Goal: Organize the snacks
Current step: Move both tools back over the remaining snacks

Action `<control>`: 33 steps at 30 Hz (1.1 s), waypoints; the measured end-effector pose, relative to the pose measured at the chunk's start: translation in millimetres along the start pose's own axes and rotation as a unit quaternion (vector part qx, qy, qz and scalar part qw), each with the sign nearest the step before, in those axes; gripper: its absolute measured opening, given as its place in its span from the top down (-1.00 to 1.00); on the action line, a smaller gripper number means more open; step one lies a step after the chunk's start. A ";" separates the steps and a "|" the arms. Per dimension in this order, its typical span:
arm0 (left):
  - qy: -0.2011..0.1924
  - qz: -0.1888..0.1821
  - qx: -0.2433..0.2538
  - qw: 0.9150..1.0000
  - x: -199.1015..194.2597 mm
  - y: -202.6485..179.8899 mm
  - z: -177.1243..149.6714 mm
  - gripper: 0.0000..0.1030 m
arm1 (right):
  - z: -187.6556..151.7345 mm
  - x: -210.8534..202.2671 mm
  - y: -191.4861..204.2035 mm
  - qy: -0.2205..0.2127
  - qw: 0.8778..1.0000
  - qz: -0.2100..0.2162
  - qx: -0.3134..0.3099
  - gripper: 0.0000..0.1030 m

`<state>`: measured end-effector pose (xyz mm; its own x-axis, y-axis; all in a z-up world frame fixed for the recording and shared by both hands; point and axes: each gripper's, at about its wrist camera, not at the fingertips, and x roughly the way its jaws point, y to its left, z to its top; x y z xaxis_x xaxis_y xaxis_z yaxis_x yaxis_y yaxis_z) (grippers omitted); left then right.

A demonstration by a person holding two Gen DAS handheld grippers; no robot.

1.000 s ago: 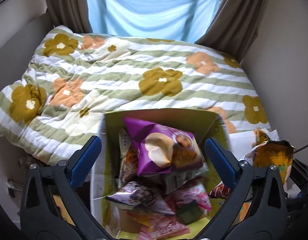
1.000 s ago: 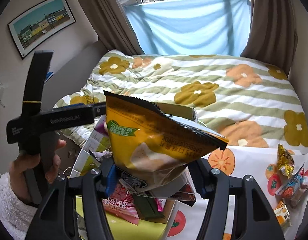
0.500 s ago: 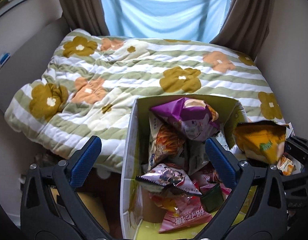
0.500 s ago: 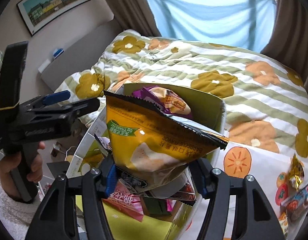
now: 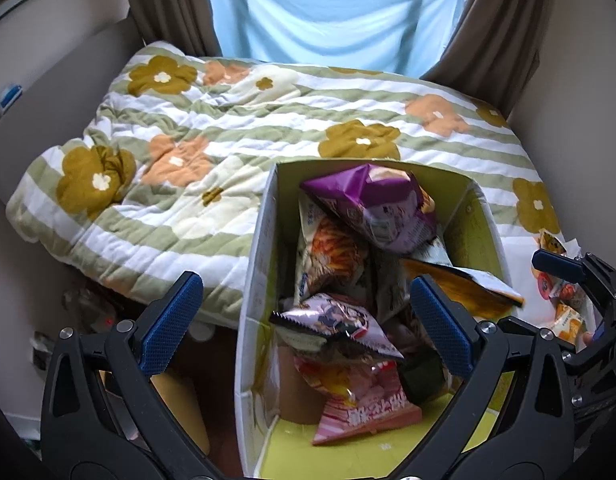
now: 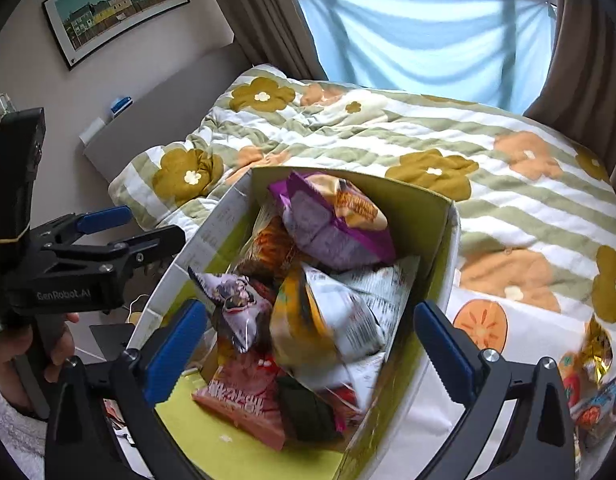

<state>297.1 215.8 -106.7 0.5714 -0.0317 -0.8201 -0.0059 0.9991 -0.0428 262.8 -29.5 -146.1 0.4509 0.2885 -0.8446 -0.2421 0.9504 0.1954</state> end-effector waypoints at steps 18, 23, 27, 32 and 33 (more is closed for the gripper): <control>-0.037 -0.090 0.066 0.993 -51.6 -84.5 -7.8 -0.99 | -47.8 -103.0 -18.3 -0.056 0.990 -0.125 0.031 -0.99; -0.038 -0.128 0.106 0.985 -56.8 -151.0 -15.4 -0.99 | -76.2 -149.0 -51.8 -0.076 0.978 -0.188 0.043 -0.99; -0.021 -0.155 0.132 0.979 -50.8 -208.1 -22.4 -0.99 | -102.4 -178.6 -86.3 -0.078 0.972 -0.213 0.067 -0.99; 0.018 -0.202 0.172 0.964 -31.9 -288.3 -36.2 -0.99 | -141.3 -207.0 -137.4 -0.066 0.966 -0.228 0.105 -0.99; 0.025 -0.206 0.179 0.962 -27.2 -302.2 -38.9 -0.99 | -149.4 -211.1 -146.5 -0.063 0.965 -0.230 0.112 -0.99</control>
<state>251.4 -86.4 -93.7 0.4246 -0.4186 -0.8028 0.4999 0.8477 -0.1776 74.7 -247.0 -70.9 0.5705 -0.1711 -0.8033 0.1940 0.9785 -0.0706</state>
